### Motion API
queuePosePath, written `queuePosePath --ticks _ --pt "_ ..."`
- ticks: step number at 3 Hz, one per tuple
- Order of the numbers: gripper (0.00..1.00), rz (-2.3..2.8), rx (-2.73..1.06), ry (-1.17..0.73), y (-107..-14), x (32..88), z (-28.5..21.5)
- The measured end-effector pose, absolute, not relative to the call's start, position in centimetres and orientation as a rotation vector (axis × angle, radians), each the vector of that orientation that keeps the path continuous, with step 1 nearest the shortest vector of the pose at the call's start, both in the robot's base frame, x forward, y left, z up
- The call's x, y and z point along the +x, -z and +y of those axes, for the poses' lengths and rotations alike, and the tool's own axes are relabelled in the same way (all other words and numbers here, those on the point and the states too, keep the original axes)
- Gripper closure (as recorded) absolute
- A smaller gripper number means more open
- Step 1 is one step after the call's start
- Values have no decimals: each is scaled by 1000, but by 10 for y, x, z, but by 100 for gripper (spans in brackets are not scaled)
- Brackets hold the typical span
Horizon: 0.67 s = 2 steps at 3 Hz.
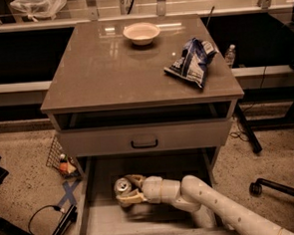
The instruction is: Place 7up can into middle drawer
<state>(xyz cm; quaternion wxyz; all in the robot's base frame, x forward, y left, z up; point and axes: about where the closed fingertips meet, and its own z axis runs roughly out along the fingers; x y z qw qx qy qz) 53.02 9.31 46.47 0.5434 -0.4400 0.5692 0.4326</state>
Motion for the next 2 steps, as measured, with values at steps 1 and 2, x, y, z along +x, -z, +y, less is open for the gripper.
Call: queuePosePath --ticks 1,2 --pt "28 1349 -1046 -1030 -465 530 95" --pt "5 1347 -1047 -1033 -465 529 97"
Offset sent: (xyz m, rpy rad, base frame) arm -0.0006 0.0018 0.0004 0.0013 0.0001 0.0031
